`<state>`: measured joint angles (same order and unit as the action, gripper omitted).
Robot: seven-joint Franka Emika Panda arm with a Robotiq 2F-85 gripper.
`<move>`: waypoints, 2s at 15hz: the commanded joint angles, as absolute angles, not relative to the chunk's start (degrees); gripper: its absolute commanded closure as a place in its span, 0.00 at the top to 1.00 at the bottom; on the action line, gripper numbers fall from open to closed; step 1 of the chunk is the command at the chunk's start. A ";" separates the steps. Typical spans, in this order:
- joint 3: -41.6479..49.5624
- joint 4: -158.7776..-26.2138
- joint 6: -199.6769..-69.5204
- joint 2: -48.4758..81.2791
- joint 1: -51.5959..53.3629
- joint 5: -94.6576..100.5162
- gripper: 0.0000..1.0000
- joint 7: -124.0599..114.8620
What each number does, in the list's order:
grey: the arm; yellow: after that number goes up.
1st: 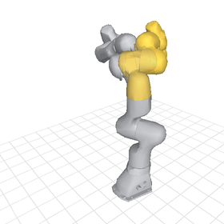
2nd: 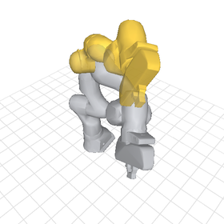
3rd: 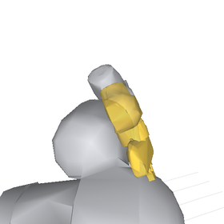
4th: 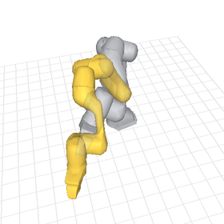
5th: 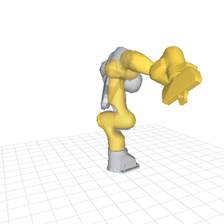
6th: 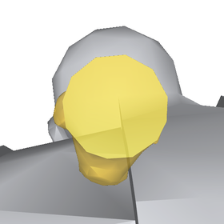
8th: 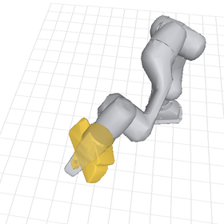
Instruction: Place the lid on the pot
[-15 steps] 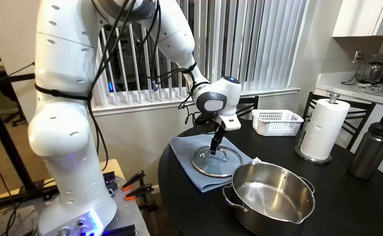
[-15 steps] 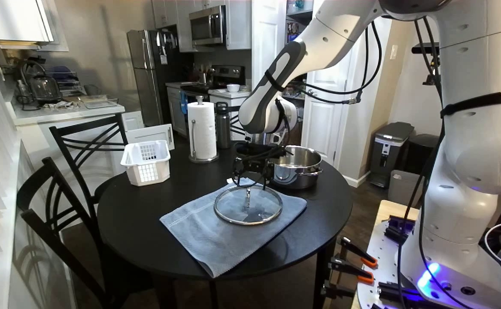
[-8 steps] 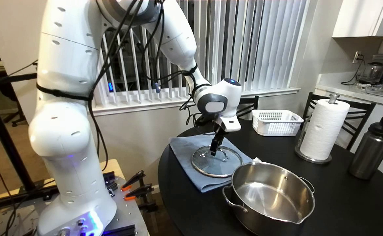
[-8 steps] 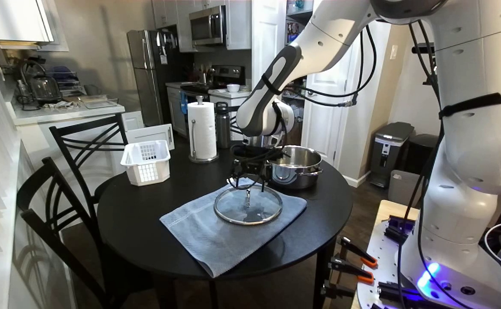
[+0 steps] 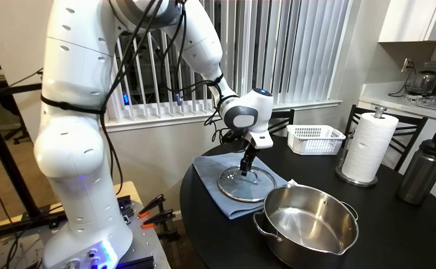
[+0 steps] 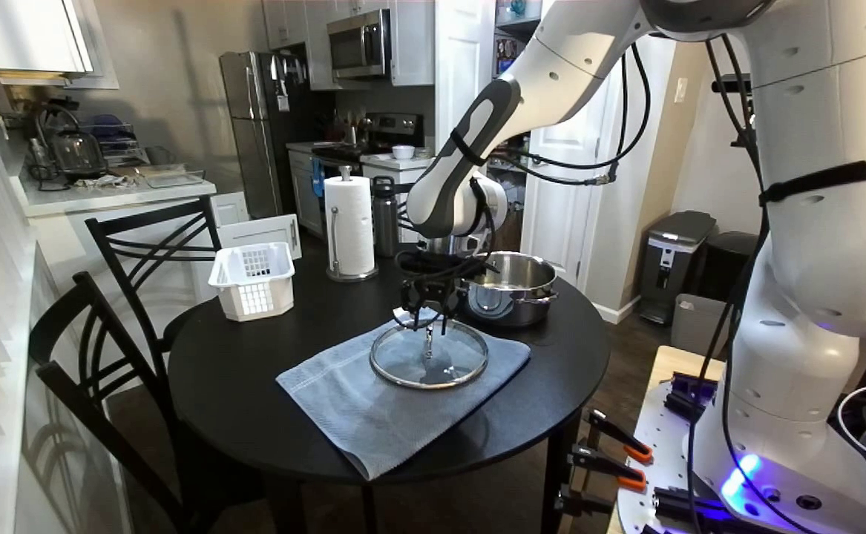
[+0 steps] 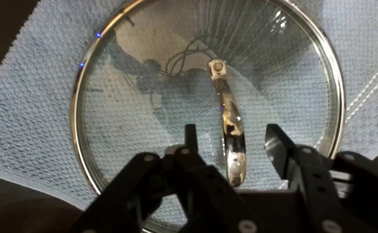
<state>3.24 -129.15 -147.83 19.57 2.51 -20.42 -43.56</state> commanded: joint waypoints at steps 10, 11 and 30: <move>3.82 -130.31 -149.15 18.22 3.54 -18.21 0.05 -45.13; 3.68 -130.90 -149.01 16.99 3.61 -18.18 0.05 -44.84; 5.61 -139.25 -131.37 -13.82 -3.83 -13.14 0.05 -41.24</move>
